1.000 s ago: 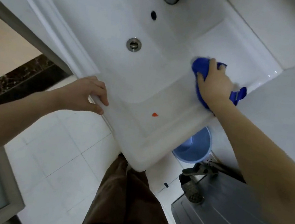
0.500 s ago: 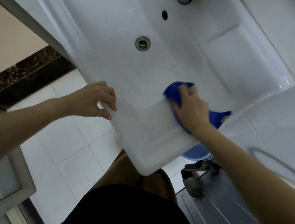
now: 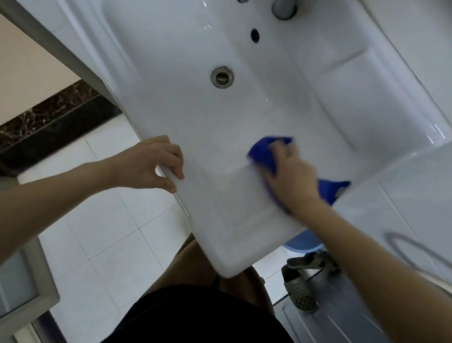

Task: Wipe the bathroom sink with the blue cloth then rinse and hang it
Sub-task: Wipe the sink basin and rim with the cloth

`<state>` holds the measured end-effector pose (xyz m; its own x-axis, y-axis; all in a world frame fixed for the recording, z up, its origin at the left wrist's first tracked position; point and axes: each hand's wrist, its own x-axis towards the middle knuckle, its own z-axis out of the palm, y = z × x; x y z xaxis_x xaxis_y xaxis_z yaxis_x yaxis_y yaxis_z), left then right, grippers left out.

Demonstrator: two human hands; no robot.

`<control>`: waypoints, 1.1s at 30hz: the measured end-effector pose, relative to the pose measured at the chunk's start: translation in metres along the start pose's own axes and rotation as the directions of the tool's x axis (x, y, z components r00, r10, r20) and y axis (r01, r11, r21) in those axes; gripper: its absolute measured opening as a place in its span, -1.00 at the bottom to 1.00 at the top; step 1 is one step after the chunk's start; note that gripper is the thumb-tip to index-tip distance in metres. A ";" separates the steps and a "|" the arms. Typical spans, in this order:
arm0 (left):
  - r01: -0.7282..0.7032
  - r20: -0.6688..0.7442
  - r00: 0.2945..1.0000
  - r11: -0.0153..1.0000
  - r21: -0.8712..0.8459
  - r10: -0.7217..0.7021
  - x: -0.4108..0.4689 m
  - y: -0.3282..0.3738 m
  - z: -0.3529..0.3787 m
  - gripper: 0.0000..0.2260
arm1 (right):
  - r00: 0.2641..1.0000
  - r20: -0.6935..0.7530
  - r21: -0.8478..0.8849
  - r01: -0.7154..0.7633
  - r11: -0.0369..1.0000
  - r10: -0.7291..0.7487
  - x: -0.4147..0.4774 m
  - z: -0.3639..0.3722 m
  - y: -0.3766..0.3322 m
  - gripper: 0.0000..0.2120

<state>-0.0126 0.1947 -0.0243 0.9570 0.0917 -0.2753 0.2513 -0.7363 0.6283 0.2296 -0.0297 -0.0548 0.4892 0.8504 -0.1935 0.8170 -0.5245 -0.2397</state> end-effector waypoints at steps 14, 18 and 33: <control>0.018 -0.049 0.999 0.998 0.053 -0.015 -0.004 0.002 0.005 -0.76 | 0.969 0.149 0.134 0.180 0.974 -0.199 -0.052 0.012 -0.053 -0.50; 0.000 -0.054 0.999 0.997 0.074 0.004 -0.003 0.001 0.005 -0.78 | 0.965 -0.096 0.050 -0.240 0.969 0.244 0.010 -0.014 0.030 -0.46; -0.079 -0.093 0.992 0.994 0.078 0.086 -0.009 0.015 -0.001 -0.78 | 0.938 -0.095 0.055 -0.329 0.943 0.333 -0.027 0.001 -0.017 -0.49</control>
<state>-0.0176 0.1831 -0.0118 0.9844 0.0901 -0.1510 0.1628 -0.7913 0.5894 0.2024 -0.0437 -0.0464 0.7600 0.6269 -0.1714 0.5921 -0.7767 -0.2150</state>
